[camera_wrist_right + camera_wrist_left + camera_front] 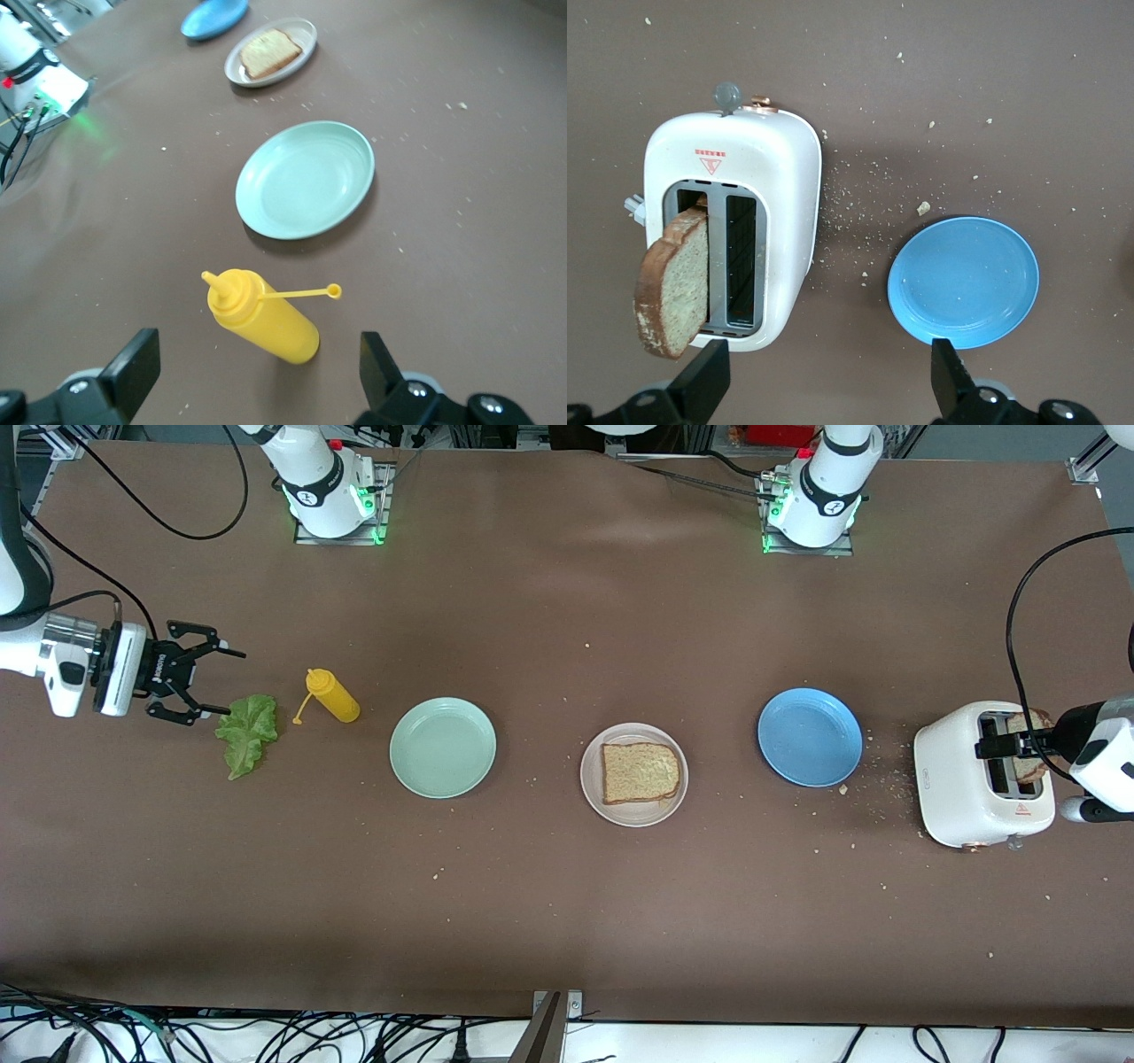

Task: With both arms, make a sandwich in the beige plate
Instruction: 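Move the right gripper to the yellow mustard bottle, then close the right gripper around the mustard bottle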

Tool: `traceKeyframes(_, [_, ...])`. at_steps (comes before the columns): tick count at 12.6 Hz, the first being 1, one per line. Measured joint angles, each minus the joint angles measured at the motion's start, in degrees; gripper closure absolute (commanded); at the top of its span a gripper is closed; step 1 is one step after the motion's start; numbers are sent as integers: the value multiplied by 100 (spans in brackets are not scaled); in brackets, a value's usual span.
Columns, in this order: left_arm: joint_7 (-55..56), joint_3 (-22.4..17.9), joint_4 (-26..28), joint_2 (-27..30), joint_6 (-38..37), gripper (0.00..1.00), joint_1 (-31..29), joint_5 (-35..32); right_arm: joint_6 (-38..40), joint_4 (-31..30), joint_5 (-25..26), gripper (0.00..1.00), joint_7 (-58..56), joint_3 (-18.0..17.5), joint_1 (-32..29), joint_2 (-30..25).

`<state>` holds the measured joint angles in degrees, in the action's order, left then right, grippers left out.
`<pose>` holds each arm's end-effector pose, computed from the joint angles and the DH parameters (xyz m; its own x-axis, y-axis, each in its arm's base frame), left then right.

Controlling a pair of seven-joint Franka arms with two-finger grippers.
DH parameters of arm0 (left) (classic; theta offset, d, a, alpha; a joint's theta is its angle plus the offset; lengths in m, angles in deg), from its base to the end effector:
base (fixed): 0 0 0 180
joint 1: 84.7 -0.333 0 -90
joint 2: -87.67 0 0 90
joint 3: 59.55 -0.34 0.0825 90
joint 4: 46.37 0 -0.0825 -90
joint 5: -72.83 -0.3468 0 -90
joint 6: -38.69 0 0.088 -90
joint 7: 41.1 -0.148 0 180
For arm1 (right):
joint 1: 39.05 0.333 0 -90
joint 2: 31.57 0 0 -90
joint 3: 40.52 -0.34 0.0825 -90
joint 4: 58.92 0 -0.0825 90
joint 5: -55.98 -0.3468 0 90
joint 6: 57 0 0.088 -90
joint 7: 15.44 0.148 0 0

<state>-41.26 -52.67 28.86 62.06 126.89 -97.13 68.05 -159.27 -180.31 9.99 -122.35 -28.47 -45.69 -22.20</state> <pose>0.6249 0.0873 0.4575 0.9718 0.0945 -0.2159 0.0902 -0.9955 -0.0296 0.4889 -0.0678 0.3468 0.4256 0.6291 0.6505 0.9036 -0.2563 -0.3433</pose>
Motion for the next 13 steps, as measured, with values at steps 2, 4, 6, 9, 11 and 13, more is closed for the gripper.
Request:
traceKeyframes(2, [0, 0, 0, 0, -1, 0, 1, 0, -45, -473, -458, 1, -1031, 154, -1, 11])
traceKeyframes(4, [0, 1, 0, 0, -1, 0, 7, 0, -63, -756, -773, 1, -1922, 274, -1, 85])
traceKeyframes(6, [0, 5, 0, 0, -2, 0, 13, 0, -53, -910, -1158, 1, -2773, 386, -2, 324])
traceKeyframes(9, [0, 5, 0, 0, -3, 0, 14, 0, 145, -1021, -1713, 1, -3808, 442, -69, 967])
traceKeyframes(11, [0, 5, 0, 0, -4, 0, 21, 0, 300, -1022, -1931, 1, -4235, 447, -150, 1377])
traceKeyframes(13, [0, 6, 0, 0, -4, 0, 25, 0, 418, -1017, -2100, 1, -4435, 449, -175, 1610])
